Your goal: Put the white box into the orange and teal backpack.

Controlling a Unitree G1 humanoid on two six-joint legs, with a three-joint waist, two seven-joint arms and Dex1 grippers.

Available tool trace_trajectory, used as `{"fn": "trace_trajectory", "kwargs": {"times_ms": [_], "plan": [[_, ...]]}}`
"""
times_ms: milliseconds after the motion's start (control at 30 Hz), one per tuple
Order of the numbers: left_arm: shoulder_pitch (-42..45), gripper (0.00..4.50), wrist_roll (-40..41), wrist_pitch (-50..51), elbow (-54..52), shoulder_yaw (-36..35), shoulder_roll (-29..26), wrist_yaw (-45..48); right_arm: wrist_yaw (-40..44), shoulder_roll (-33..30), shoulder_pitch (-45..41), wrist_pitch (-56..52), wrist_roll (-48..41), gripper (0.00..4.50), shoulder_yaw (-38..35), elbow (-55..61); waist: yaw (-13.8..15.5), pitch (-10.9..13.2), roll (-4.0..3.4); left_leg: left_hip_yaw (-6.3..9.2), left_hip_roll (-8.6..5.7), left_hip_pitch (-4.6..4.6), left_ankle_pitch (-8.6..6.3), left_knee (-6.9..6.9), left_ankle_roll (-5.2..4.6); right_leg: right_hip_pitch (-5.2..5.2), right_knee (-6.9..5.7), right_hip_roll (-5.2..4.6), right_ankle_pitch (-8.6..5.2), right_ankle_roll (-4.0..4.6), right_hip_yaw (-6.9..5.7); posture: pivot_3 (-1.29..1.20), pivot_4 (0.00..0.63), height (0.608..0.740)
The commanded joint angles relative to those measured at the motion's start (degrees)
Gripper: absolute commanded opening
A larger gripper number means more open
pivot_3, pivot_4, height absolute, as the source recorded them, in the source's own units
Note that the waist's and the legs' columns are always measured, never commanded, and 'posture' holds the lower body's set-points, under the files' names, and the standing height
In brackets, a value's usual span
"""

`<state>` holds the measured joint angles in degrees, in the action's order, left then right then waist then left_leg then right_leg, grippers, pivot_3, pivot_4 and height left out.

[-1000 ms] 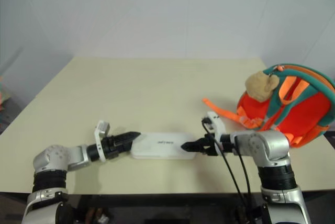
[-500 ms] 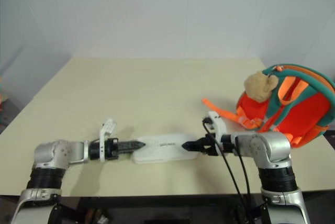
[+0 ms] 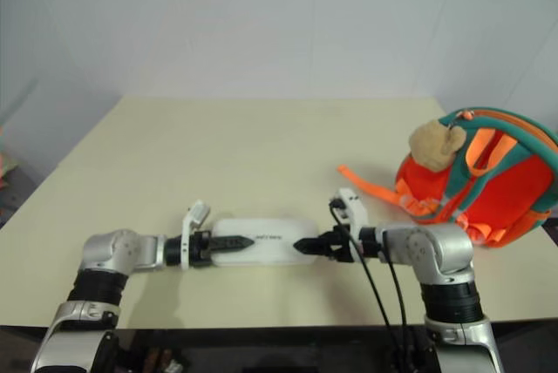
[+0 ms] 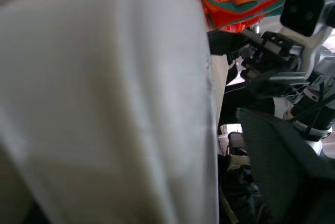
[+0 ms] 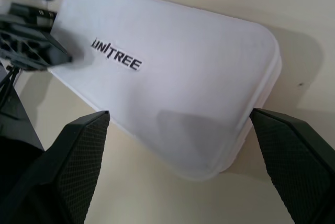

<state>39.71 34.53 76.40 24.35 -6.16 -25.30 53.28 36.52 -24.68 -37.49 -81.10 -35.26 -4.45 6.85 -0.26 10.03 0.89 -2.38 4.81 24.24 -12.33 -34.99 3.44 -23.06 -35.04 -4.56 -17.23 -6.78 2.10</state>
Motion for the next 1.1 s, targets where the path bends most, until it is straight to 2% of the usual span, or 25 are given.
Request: {"fn": "trace_trajectory", "kwargs": {"times_ms": [33, 100, 167, 367, 533, 733, 933, 1100], "plan": [[0.01, 2.25, 1.32, 1.40, 1.19, 1.18, 2.54, -0.22, 2.53, 1.91, -0.14, -0.04, -4.28, 4.50, 2.05, 3.43, -0.07, 0.02, 0.03, 0.00, 0.00, 0.02, 0.00, 0.01, 0.01, -0.04, 0.00, 0.00, 0.00, -0.01, 0.00, 0.00, 0.150, 0.740], [0.41, 1.69, 1.84, 1.58, 1.83, -0.60, 1.98, -0.41, 2.62, 1.54, 0.09, 0.01, -4.23, 4.50, 1.97, 3.62, -0.07, 0.03, 0.05, -0.01, 0.00, 0.07, -0.01, 0.06, 0.01, -0.12, -0.02, 0.00, -0.01, -0.07, 0.00, 0.00, 0.150, 0.740], [0.52, 1.39, 2.50, 2.01, 1.34, -1.72, 1.59, -0.57, 2.79, 1.28, 0.24, 0.08, -4.24, 4.50, 1.93, 3.81, -0.12, 0.03, 0.05, 0.00, 0.01, 0.07, -0.01, 0.05, 0.02, -0.14, -0.04, 0.01, -0.01, -0.09, 0.00, 0.00, 0.150, 0.740], [-0.42, 1.37, 5.11, 1.54, -2.49, -6.54, 2.14, -1.78, 5.32, -1.73, 2.17, 2.29, -5.07, 4.50, 1.61, 6.44, -0.08, 0.06, 0.08, -0.01, 0.01, 0.15, -0.01, 0.04, 0.02, -0.23, -0.04, 0.01, 0.01, -0.13, 0.00, 0.00, 0.150, 0.740], [-3.48, 1.37, 8.20, -2.50, -10.24, -12.19, 2.14, -2.42, 8.00, -7.39, 6.50, 7.25, -5.41, 4.50, -1.41, 10.84, -0.03, 0.12, 0.09, 0.03, 0.01, 0.81, 0.00, 0.00, 0.04, -0.78, -0.12, 0.03, 0.02, -0.35, 0.00, 0.00, 0.150, 0.740], [-9.77, 1.37, 8.16, -14.75, -18.34, -12.97, -2.72, 3.06, 4.17, -10.30, 11.62, 11.71, -6.95, 4.50, -14.49, 14.63, 0.11, 0.14, 0.11, 0.02, 0.01, 0.85, -0.01, 0.00, 0.09, -0.84, -0.11, 0.03, -0.01, -0.40, 0.00, 0.00, 0.150, 0.740], [-11.16, 1.37, 7.89, -24.09, -17.78, -12.86, -4.98, 7.43, -0.05, -11.30, 19.81, 19.04, -6.59, 4.50, -26.79, 19.65, 0.35, 0.21, 0.22, 0.05, 0.00, 0.85, -0.02, -0.09, 0.07, -0.72, 0.02, 0.02, -0.02, -0.37, 0.00, 0.00, 0.150, 0.740], [-10.69, 1.37, 7.33, -26.79, -16.25, -10.54, -5.60, 9.48, -0.49, -13.71, 26.77, 22.78, -7.08, 4.50, -34.92, 22.02, 0.21, 0.21, 0.22, 0.04, 0.00, 0.83, -0.05, -0.07, 0.02, -0.65, 0.12, 0.02, -0.01, -0.38, 0.02, 0.00, 0.150, 0.740]]}}
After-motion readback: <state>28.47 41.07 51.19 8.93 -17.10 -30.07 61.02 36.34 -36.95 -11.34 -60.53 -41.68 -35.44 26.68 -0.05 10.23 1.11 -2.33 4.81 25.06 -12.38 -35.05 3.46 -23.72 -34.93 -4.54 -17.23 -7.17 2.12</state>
